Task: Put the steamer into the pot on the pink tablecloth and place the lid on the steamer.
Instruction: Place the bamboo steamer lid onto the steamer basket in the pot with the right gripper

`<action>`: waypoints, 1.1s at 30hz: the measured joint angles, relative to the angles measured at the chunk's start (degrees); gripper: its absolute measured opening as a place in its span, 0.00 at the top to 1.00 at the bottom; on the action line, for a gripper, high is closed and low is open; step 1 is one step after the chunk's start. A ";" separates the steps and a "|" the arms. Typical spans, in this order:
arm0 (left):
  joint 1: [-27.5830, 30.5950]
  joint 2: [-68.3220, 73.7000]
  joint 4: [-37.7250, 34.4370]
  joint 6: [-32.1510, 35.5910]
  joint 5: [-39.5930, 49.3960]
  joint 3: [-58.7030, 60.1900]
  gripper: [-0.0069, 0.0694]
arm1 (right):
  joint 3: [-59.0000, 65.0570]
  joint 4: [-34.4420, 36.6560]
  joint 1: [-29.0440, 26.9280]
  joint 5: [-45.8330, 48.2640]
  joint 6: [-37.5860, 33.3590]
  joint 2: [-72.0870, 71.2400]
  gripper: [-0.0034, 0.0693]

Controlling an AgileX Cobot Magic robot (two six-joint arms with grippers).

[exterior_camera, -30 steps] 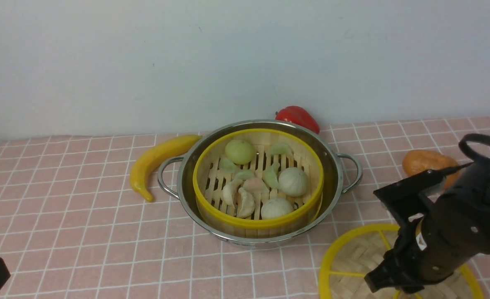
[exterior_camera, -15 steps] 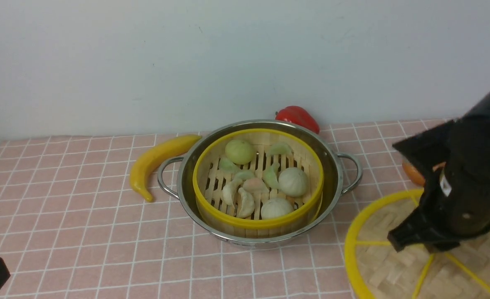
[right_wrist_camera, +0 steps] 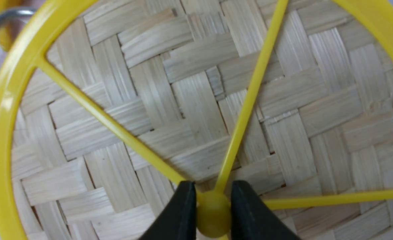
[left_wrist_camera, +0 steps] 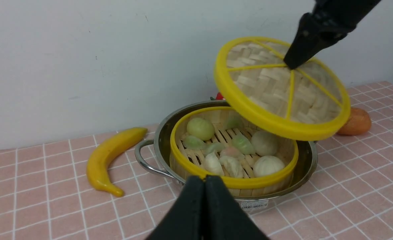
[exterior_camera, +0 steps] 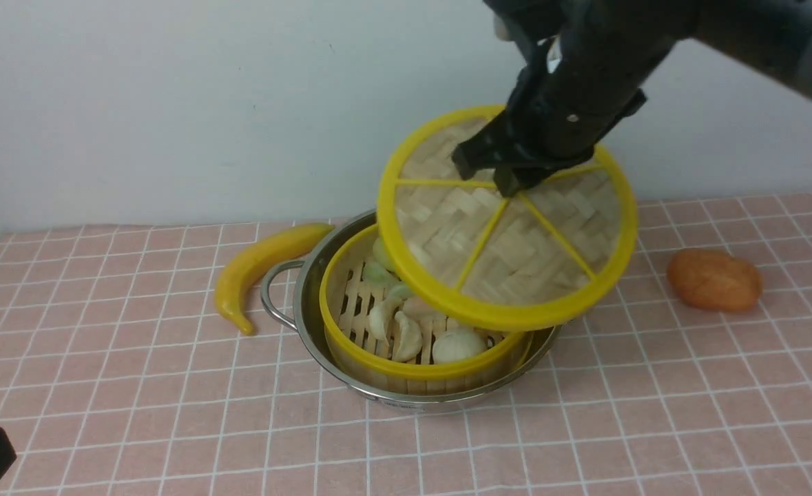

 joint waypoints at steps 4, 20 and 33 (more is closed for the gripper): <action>0.00 0.00 0.00 0.00 0.00 0.00 0.94 | -3.00 3.90 0.02 0.04 -1.49 6.08 0.75; 0.00 0.00 0.05 0.56 0.00 0.00 0.93 | -3.60 7.19 0.07 -0.01 -5.67 9.47 0.75; 0.00 0.00 0.05 0.56 0.16 0.00 0.93 | -3.91 7.38 1.37 -4.22 -7.45 10.89 0.75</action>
